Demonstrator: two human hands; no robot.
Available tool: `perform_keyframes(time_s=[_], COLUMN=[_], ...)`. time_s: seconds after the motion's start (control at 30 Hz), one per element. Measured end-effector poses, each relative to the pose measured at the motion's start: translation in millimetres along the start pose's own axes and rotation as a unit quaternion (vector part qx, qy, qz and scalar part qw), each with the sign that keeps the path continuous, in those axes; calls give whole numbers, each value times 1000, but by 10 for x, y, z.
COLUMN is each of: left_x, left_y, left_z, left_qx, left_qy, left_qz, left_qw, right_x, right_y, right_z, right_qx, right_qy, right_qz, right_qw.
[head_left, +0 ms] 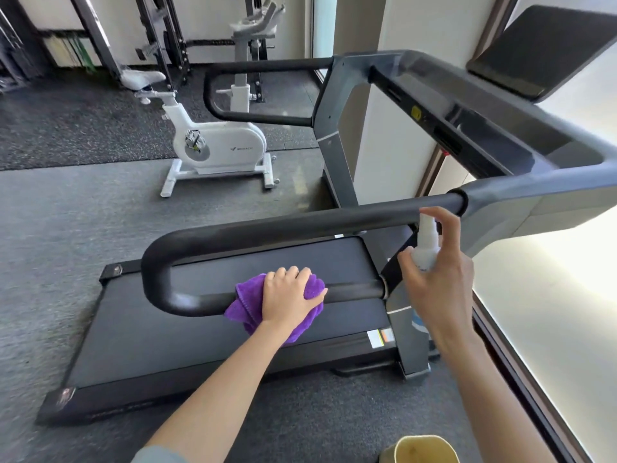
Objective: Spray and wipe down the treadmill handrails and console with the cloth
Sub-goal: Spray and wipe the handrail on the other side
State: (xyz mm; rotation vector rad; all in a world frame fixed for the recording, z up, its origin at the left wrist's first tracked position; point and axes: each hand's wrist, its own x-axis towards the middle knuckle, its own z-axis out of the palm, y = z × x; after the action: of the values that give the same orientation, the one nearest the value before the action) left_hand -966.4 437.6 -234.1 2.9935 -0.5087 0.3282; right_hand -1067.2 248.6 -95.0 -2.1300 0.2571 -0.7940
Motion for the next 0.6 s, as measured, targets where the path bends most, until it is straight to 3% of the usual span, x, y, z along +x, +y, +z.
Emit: perform_keyframes(time_s=[0.4, 0.6], left_x=[-9, -7], left_y=[5, -3], left_z=[13, 34], left_qx=[1, 2], left_qy=[12, 11], left_qz=[-3, 1], left_qw=[1000, 1000], right_x=[-29, -74], right_y=[-64, -27], right_z=[89, 110], right_qx=[47, 4], right_qy=[29, 22], right_qz=[-13, -19], right_qw=[998, 1000])
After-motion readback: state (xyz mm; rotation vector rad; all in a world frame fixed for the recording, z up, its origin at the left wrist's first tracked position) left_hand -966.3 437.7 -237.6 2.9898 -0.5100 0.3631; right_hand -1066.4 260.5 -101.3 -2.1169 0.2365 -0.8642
